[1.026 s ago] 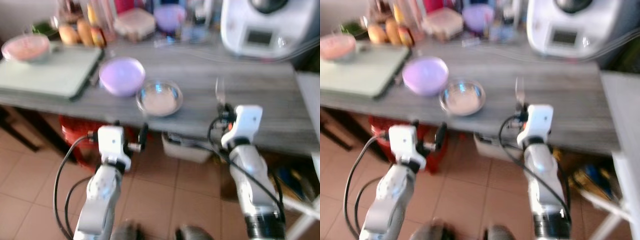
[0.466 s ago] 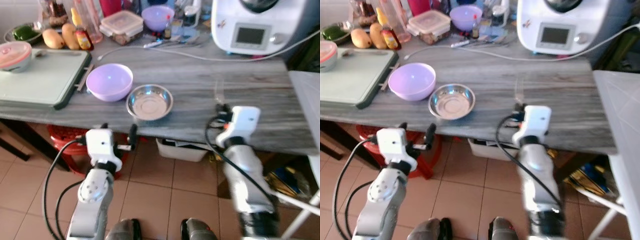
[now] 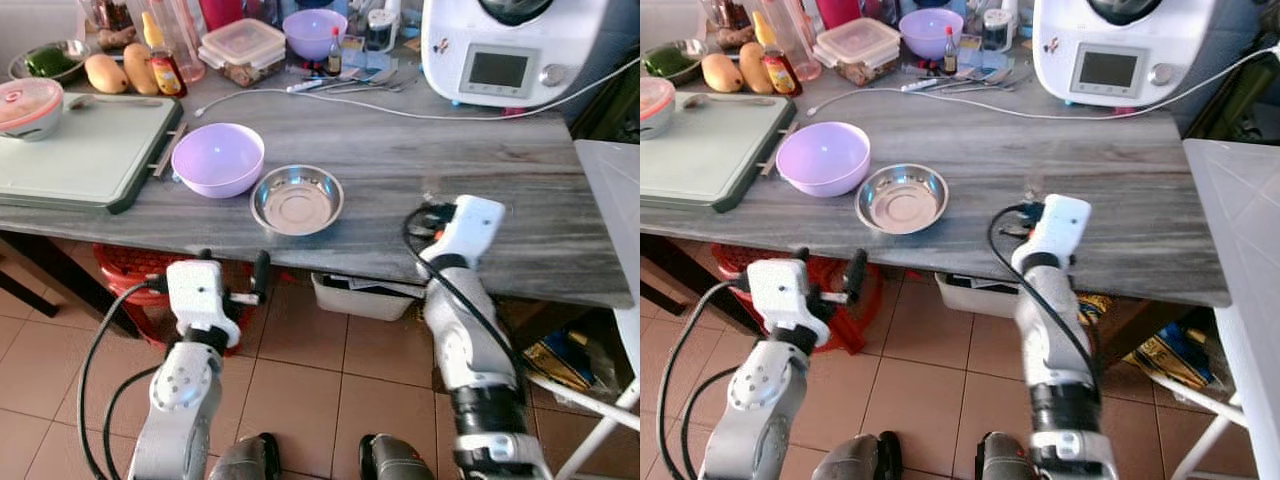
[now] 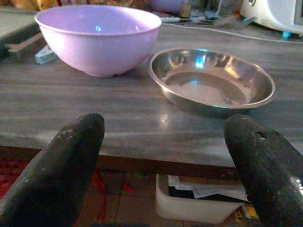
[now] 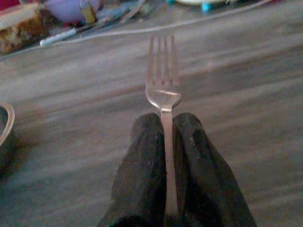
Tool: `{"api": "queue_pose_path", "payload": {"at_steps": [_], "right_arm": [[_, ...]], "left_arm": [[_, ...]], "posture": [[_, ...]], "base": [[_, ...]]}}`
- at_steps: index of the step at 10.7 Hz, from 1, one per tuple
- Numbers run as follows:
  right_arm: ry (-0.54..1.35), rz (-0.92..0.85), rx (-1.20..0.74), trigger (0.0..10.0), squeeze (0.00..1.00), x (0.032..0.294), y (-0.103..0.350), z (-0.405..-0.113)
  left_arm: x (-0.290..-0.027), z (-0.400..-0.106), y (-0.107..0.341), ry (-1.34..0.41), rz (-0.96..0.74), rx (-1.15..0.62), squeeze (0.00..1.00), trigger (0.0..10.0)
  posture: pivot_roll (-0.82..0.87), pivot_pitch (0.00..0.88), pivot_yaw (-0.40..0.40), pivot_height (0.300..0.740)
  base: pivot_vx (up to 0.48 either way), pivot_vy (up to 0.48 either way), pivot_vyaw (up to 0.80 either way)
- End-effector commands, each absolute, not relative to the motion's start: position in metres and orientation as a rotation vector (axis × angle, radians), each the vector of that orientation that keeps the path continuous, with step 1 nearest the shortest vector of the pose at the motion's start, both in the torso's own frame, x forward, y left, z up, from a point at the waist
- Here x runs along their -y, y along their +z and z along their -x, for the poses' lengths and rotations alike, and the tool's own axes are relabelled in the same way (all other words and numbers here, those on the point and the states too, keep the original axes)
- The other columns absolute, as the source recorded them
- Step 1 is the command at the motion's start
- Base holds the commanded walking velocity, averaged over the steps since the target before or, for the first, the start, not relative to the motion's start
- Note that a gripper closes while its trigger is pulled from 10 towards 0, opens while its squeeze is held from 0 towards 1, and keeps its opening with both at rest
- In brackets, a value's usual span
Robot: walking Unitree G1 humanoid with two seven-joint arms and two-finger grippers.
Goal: Setting the table
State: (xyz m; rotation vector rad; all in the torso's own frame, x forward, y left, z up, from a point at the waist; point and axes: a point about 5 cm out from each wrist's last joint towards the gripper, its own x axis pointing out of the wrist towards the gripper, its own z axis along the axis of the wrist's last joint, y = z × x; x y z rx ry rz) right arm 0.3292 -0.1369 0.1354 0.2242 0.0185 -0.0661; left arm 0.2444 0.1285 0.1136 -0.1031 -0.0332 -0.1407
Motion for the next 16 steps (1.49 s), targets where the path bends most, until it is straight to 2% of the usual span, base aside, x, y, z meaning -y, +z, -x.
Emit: {"api": "queue_pose_path", "payload": {"at_steps": [1, 7, 16], "right_arm": [[-0.05, -0.234, -0.046, 10.0, 0.0, 0.131, 0.134, -0.333], [0.007, -0.217, -0.162, 10.0, 0.0, 0.1, 0.134, -0.35], [0.017, -0.15, -0.199, 10.0, 0.0, 0.085, 0.134, -0.36]], "left_arm": [[-0.129, -0.242, 0.115, -0.145, 0.097, 0.028, 0.0, 10.0], [-0.122, -0.24, 0.114, -0.173, 0.107, 0.01, 0.0, 10.0], [-0.119, -0.241, 0.113, -0.19, 0.108, 0.002, 0.0, 10.0]], "posture": [[-0.01, 0.216, 0.047, 0.74], [-0.01, 0.226, 0.04, 0.74], [-0.01, 0.227, 0.038, 0.74]], "base": [[0.0, 0.0, 0.0], [0.0, 0.0, 0.0], [0.0, 0.0, 0.0]]}}
